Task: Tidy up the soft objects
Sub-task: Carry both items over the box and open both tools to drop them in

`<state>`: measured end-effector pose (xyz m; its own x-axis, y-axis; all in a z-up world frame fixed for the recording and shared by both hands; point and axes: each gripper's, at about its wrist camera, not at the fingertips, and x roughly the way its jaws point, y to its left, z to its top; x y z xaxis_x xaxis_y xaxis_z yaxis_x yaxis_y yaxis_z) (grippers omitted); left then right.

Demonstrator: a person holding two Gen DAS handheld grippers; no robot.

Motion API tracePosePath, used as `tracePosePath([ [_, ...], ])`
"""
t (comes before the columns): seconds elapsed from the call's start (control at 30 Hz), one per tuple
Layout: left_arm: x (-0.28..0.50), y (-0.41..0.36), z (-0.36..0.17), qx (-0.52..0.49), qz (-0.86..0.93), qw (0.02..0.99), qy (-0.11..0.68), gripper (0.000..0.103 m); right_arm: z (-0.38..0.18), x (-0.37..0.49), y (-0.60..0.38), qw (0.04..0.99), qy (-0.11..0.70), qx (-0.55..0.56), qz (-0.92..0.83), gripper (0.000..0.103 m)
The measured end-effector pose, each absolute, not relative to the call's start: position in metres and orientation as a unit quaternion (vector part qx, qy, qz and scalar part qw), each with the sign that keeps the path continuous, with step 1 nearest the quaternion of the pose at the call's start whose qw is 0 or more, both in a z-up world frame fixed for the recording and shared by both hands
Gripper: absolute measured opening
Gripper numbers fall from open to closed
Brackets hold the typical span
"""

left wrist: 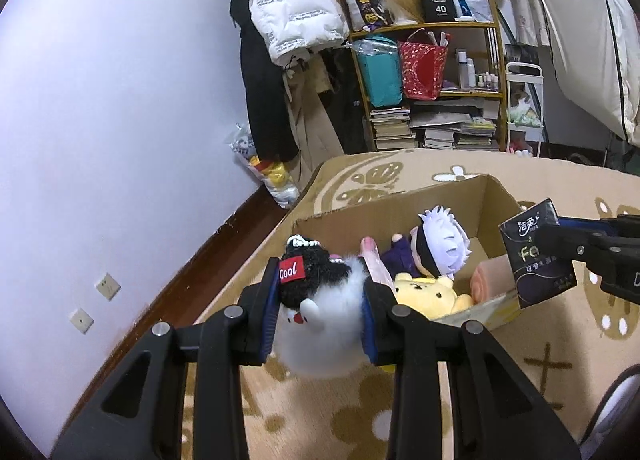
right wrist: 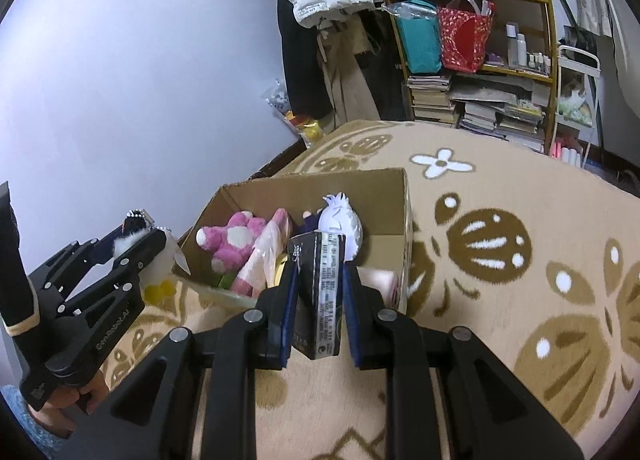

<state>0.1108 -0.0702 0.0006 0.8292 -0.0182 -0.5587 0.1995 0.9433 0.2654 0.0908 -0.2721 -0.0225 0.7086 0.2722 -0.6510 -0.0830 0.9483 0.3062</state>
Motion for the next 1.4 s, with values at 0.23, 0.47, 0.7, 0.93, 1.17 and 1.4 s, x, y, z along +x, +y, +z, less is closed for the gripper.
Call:
tracePosePath([
  [0.23,0.133,-0.075,-0.003,0.166,-0.063,0.942,0.285,0.032,-0.026,0.105,-0.269,0.917,0.364,0.126,0.104,0.023],
  [0.47,0.155,-0.086,-0.009,0.170,-0.072,0.941,0.285,0.032,-0.030,0.120,-0.269,0.917,0.360,0.132,0.111,0.022],
  [0.7,0.168,-0.089,-0.024,0.163,-0.077,0.936,0.302,0.033,-0.036,0.136,-0.273,0.915,0.352,0.154,0.119,0.021],
  [0.93,0.176,-0.088,-0.037,0.154,-0.064,0.930,0.328,0.034,-0.051,0.148,-0.267,0.908,0.364,0.162,0.128,0.021],
  [1.17,0.180,-0.085,-0.041,0.144,-0.067,0.926,0.341,0.037,-0.059,0.149,-0.265,0.903,0.377,0.167,0.124,0.023],
  [1.4,0.177,-0.080,-0.039,0.151,-0.043,0.930,0.333,0.067,-0.062,0.147,-0.271,0.905,0.378,0.167,0.102,0.033],
])
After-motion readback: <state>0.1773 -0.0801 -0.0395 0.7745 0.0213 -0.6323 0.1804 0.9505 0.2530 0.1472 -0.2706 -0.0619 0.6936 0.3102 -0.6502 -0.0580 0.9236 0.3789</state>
